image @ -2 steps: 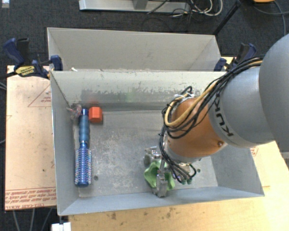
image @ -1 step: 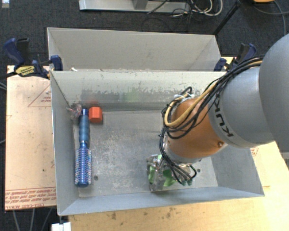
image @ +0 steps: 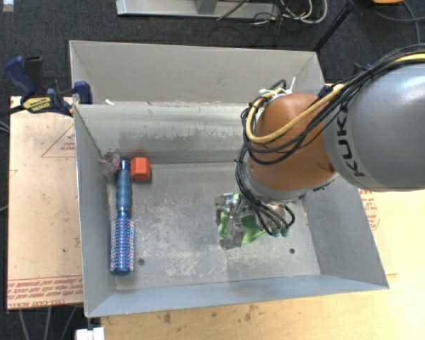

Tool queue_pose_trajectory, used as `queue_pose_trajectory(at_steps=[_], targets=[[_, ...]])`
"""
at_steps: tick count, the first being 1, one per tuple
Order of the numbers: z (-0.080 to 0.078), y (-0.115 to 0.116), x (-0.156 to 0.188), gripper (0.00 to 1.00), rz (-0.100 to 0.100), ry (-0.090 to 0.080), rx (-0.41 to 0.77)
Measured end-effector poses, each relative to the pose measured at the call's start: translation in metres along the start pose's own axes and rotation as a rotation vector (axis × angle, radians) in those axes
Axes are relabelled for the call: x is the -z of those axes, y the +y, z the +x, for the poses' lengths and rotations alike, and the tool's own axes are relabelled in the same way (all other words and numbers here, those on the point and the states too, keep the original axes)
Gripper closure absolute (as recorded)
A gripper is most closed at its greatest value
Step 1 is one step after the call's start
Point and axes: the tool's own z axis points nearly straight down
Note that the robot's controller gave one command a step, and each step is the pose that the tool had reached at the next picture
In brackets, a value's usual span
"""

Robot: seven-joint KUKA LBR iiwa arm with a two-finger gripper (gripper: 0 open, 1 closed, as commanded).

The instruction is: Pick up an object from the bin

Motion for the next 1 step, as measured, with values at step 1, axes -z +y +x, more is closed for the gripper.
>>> queue_pose_trajectory(at_steps=[1], targets=[[-0.0134,-0.0084,0.0942,1.00,0.001,-0.001,-0.014]])
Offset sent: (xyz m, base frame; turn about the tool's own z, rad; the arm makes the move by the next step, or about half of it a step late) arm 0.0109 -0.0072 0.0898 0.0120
